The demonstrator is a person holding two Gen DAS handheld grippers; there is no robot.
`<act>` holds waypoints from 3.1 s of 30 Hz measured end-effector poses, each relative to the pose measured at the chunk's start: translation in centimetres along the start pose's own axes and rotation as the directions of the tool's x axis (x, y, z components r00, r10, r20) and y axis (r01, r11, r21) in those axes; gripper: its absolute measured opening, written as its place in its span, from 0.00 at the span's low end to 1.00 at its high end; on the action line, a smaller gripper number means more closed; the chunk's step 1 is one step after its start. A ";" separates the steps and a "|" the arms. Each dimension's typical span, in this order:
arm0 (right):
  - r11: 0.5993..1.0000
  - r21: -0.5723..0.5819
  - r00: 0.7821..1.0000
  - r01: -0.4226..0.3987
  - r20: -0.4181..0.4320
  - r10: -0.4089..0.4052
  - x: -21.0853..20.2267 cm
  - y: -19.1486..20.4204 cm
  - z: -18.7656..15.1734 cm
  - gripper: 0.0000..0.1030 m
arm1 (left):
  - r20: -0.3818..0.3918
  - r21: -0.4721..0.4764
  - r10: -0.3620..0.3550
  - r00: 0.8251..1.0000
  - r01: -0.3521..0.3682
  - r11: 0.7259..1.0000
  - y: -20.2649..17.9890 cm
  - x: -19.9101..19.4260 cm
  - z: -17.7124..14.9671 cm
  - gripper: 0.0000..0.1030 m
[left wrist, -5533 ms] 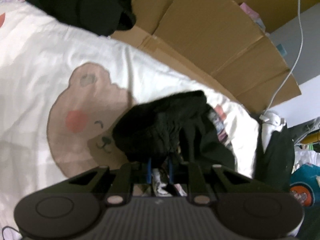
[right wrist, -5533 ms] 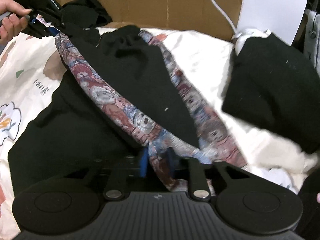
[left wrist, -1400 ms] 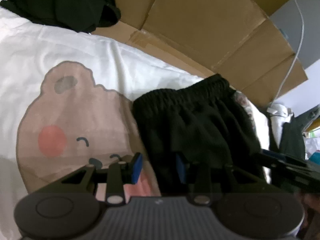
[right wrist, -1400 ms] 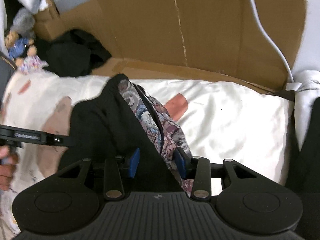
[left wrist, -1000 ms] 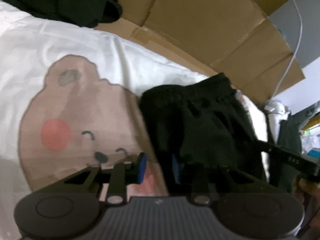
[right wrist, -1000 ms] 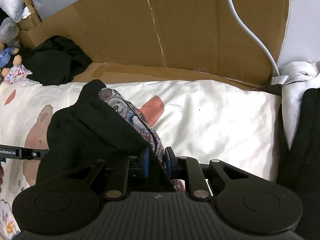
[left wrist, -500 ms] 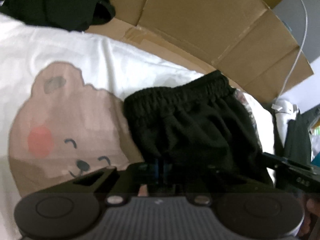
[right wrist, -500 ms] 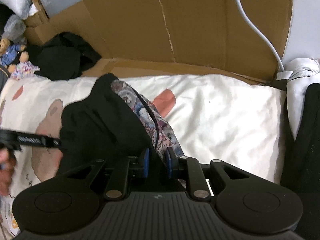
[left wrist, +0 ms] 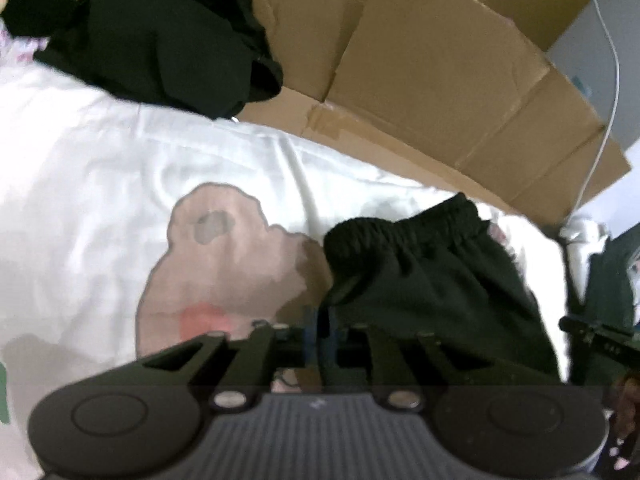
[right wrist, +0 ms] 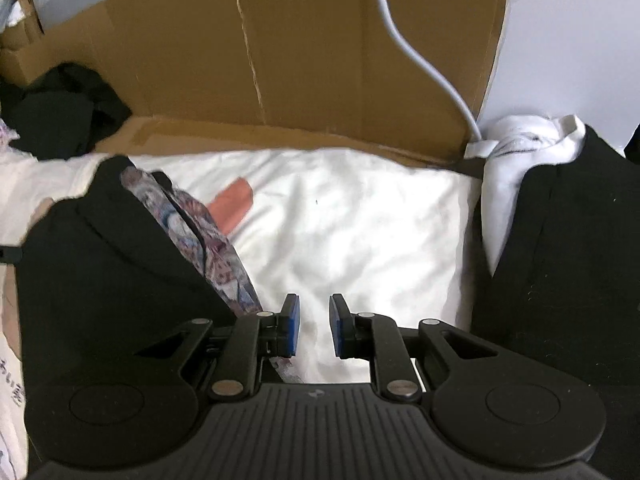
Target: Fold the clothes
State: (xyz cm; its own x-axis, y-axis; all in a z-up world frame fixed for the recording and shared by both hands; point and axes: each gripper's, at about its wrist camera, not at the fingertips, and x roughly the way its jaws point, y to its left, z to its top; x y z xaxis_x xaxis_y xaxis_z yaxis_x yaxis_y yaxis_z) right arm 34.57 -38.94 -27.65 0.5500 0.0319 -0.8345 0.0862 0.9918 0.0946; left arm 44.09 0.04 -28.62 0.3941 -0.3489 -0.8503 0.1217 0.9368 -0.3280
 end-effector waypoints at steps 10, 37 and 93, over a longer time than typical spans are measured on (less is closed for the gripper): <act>0.991 -0.071 0.991 -0.115 0.056 0.120 2.3 5.1 3.3 0.38 | 0.008 -0.031 0.008 1.000 -0.008 0.999 0.0 1.9 -1.9 0.58; 0.993 -0.038 0.988 -0.113 -0.112 0.109 -2.4 0.7 -0.6 0.35 | -0.155 0.071 0.096 0.983 -0.085 0.994 -4.5 -2.1 -4.0 0.36; 0.990 0.140 0.976 0.000 -0.215 0.031 -15.7 -11.1 -17.9 0.38 | -0.264 -0.137 -0.026 0.964 -0.011 0.990 -8.3 -10.7 -26.4 0.50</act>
State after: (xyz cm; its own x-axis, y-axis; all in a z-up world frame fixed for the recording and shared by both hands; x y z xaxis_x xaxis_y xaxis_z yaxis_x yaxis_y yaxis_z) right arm 10.14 -48.20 -25.34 0.3608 0.0883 -0.9285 0.2014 0.9646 0.1700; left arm 14.77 -4.65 -27.66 0.1359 -0.3673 -0.9201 -0.0091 0.9282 -0.3719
